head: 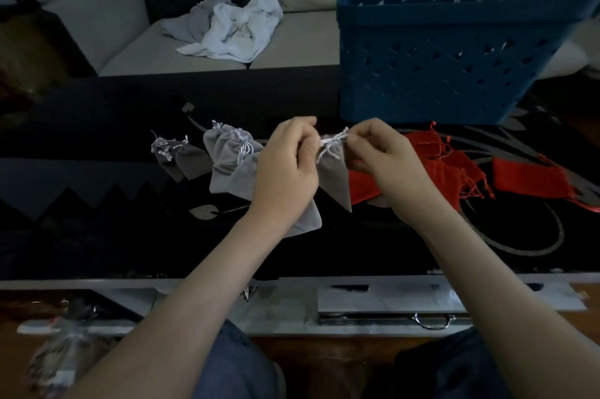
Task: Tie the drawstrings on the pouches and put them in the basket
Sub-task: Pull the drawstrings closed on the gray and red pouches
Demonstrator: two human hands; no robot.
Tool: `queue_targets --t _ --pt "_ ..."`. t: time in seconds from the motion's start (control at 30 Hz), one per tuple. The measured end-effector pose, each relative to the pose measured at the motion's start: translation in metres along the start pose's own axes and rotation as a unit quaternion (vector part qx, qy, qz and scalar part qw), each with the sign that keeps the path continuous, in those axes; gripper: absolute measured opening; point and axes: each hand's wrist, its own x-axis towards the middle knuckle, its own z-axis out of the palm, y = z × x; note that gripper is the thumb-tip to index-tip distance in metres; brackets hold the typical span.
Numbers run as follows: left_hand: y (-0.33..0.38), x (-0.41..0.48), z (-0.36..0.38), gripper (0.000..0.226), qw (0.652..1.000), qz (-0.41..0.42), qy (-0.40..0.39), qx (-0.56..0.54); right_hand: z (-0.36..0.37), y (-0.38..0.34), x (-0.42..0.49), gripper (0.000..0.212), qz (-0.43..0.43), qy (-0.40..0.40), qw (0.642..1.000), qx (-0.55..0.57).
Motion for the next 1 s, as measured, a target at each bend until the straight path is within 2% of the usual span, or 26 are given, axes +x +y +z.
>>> queue_targets --t 0.07,0.1,0.2,0.27,0.4,0.5,0.57,0.63,0.7,0.8,0.87,1.0 --pt "0.000 0.000 -0.003 0.013 0.998 -0.056 -0.013 -0.026 0.000 -0.006 -0.003 0.007 0.028 -0.070 0.989 0.124" --pt "0.000 0.000 -0.005 0.013 0.997 -0.073 -0.013 -0.029 0.001 -0.007 -0.006 0.010 0.027 -0.097 0.986 0.135" --pt "-0.001 0.001 -0.006 0.016 0.995 -0.092 -0.015 -0.025 0.006 -0.006 -0.011 0.035 0.004 -0.126 0.990 0.056" --pt "-0.003 0.001 -0.006 0.017 0.994 -0.099 -0.030 -0.020 0.008 -0.003 -0.011 0.044 0.003 -0.114 0.993 0.006" --pt "-0.008 0.000 -0.013 0.026 0.991 -0.110 -0.081 -0.010 0.006 0.004 -0.007 0.035 0.017 -0.071 0.994 -0.085" --pt "-0.011 -0.002 -0.021 0.026 0.982 -0.107 -0.142 0.063 0.003 0.009 -0.002 0.030 0.027 0.002 0.991 -0.131" --pt "-0.015 -0.005 -0.023 0.028 0.963 -0.109 -0.200 0.146 0.001 0.011 0.000 0.027 0.033 0.040 0.990 -0.133" --pt "-0.022 -0.007 -0.025 0.021 0.921 -0.107 -0.285 0.242 0.001 0.012 0.001 0.026 0.053 0.041 0.988 -0.140" --pt "-0.029 -0.007 -0.029 0.011 0.890 -0.102 -0.336 0.291 0.002 0.012 0.000 0.026 0.053 -0.006 0.990 -0.130" --pt "-0.033 -0.005 -0.035 0.010 0.893 -0.056 -0.335 0.294 0.013 0.012 -0.003 0.024 0.019 -0.126 0.990 -0.062" --pt "-0.035 -0.004 -0.036 0.008 0.898 -0.034 -0.333 0.287 0.025 0.019 -0.004 0.020 0.004 -0.161 0.984 -0.071" --pt "-0.048 -0.001 -0.038 0.039 0.909 -0.099 -0.311 0.258 0.043 0.032 0.000 0.034 0.015 -0.159 0.975 -0.153"
